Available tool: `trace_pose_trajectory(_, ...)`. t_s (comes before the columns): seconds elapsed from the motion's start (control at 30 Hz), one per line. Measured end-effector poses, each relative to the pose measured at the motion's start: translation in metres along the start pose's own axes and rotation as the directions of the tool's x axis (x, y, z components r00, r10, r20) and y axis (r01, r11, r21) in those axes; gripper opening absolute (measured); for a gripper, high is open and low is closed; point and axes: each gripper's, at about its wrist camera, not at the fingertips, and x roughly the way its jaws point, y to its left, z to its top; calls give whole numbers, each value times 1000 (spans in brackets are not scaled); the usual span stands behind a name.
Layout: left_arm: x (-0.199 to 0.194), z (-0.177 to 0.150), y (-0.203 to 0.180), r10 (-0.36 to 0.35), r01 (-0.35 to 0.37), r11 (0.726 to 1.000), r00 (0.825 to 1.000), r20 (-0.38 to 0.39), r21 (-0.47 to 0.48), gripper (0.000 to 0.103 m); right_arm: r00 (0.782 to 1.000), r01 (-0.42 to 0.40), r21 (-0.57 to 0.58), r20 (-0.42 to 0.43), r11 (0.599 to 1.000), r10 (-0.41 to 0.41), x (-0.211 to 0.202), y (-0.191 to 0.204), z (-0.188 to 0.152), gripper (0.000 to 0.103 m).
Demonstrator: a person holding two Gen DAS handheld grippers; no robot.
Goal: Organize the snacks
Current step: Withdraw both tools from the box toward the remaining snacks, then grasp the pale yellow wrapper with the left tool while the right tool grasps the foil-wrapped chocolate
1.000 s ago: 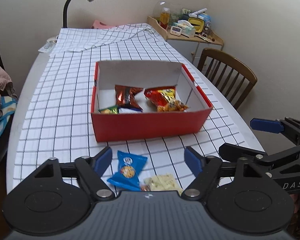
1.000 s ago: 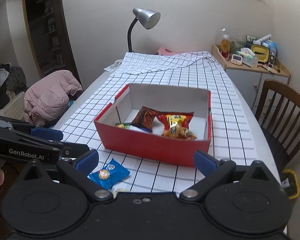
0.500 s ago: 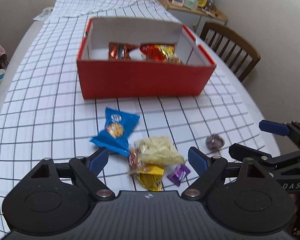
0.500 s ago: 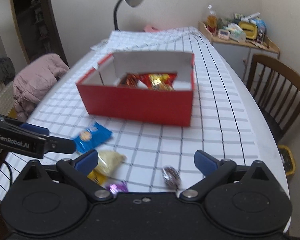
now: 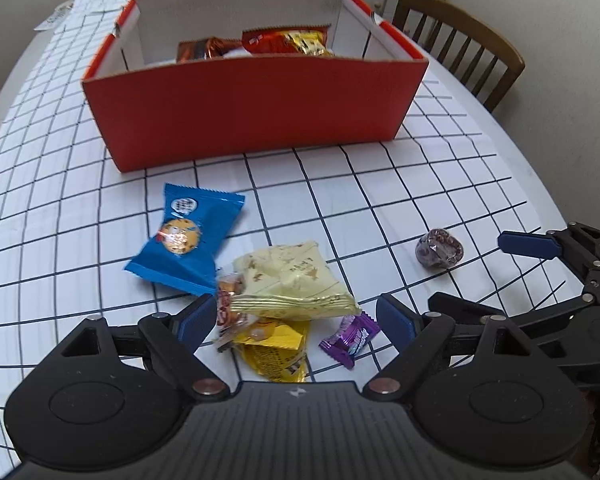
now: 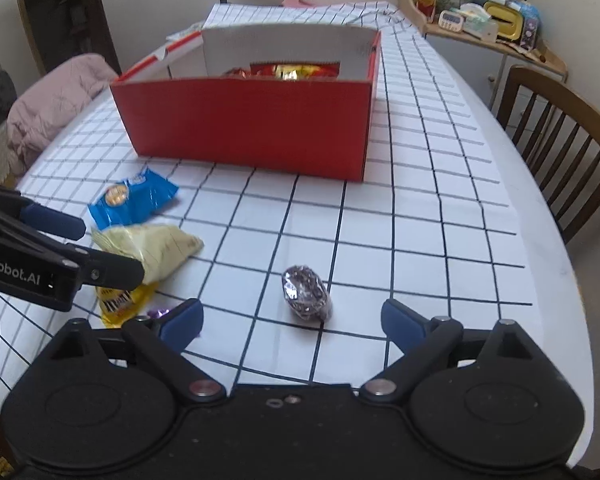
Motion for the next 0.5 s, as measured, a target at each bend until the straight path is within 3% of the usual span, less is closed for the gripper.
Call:
trace_pose_trajectory(0.27, 18, 9, 0, 20, -21, 999, 999, -31, -41, 87, 1000, -12, -27, -25, 1000, 12, 17, 0, 4, 83)
trace_pose_trajectory(0.5, 24, 12, 5, 26, -30, 996, 999, -43, -85, 87, 999, -19, -34, -36, 999, 18, 29, -2, 8, 68)
